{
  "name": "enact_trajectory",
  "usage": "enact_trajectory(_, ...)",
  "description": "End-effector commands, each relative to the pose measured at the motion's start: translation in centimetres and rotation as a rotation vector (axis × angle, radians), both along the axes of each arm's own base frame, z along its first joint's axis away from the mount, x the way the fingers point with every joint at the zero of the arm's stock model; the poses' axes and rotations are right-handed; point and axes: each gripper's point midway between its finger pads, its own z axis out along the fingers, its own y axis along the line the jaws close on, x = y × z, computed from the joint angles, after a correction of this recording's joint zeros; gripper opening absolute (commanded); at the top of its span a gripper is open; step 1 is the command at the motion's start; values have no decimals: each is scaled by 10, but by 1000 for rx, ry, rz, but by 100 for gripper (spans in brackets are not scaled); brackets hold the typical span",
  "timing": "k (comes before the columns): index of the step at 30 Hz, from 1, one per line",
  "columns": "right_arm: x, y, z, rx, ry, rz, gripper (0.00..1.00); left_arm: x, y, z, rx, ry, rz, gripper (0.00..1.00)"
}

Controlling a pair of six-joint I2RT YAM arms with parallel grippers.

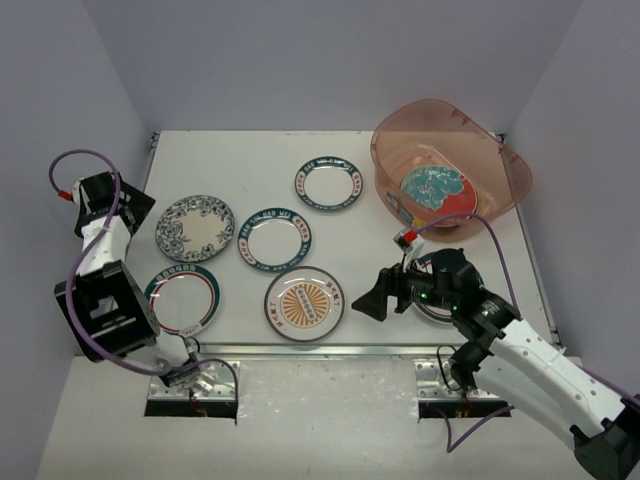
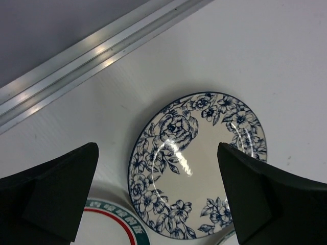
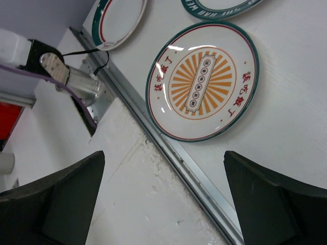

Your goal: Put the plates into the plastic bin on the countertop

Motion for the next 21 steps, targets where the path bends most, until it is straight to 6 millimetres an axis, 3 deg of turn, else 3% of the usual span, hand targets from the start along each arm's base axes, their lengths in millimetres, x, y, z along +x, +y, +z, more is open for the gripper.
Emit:
enact_trajectory(1,-24,11,21,107,-56,152,99,34,4,-40,-55,59,-200,100)
enact_trajectory(5,-34,8,21,112,-90,201,99,38,-9,-71,-116,85,-312,100)
enact_trajectory(9,-40,4,23,107,-124,217,99,26,-12,-96,-138,147,-331,100)
enact_trajectory(11,-41,2,24,108,-145,216,99,25,-26,-109,-200,149,-383,96)
enact_trajectory(12,-41,1,24,106,-153,215,99,25,-31,-113,-223,147,-397,92)
enact_trajectory(15,-40,0,26,106,-169,214,99,27,-45,-126,-302,140,-448,68)
enact_trajectory(18,-42,1,28,110,-166,224,99,31,-48,-132,-330,133,-464,59)
enact_trajectory(21,-42,1,29,113,-161,224,99,31,-46,-143,-349,160,-446,30)
